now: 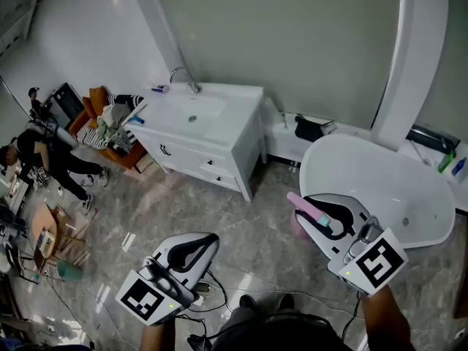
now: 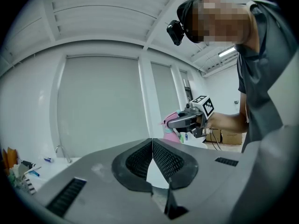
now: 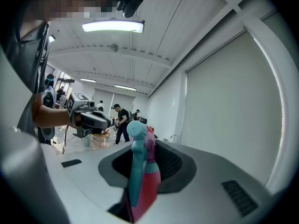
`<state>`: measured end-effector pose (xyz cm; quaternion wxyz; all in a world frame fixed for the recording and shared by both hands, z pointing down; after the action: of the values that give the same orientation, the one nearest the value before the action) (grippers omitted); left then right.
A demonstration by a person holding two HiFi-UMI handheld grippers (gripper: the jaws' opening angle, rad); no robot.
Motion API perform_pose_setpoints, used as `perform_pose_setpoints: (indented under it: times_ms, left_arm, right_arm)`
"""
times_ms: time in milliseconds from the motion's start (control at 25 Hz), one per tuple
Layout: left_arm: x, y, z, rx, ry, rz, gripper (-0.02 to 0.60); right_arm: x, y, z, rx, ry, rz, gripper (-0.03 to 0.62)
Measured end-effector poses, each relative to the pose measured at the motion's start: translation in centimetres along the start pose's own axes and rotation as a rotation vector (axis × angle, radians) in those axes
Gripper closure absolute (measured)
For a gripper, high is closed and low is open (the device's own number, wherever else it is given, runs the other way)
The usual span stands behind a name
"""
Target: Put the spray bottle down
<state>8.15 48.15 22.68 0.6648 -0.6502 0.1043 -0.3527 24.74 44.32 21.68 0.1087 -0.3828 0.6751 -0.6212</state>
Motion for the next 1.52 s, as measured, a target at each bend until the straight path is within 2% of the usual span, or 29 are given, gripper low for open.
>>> perform_pose_setpoints:
  times_ms: [200,600,960,1160,1520]
  left_arm:
    - [-0.9,-0.7,-1.8,-0.012,-0.007,0.023,0.575]
    - [-2.3,-2.5,-8.4,-0.029,-0.069,0.044,0.575]
    - [-3.1,-4.2,-13.2,-0.033,-0.098,0.079,0.575]
    - [-1.5,-4.3,-14.3,-0.051,-0.100,0.071,0.575]
    - [3.5,-2.6,-15.0,-0.070,-0.048,0.048,0.575]
  right_arm:
    - [1.8,0.7,-0.7,0.000,-0.005,-0.018,0.507]
    - [7.3,4.2,-1.3,-0.001,-0.059,-0.018,0.507]
    - [11.6,5.7,-2.2,-0.002,-0.095,-0.031,0.507]
    - [12.4,5.6,-0.6,0.008,-0.083,-0.040,0.507]
    - [13.1,4.3,5.1,-0.006,-0.025,-0.021,0.507]
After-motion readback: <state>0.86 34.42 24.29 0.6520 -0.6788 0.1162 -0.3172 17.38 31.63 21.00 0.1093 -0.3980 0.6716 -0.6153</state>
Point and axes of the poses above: the fingertips, and each gripper's own axes: x forward along the fingers, z to its right, y out of its top, the point moved 2 cm from there along -x, backward along the fingers, and after that the axes turned 12 degrees about -z, right-handed, at the moved point
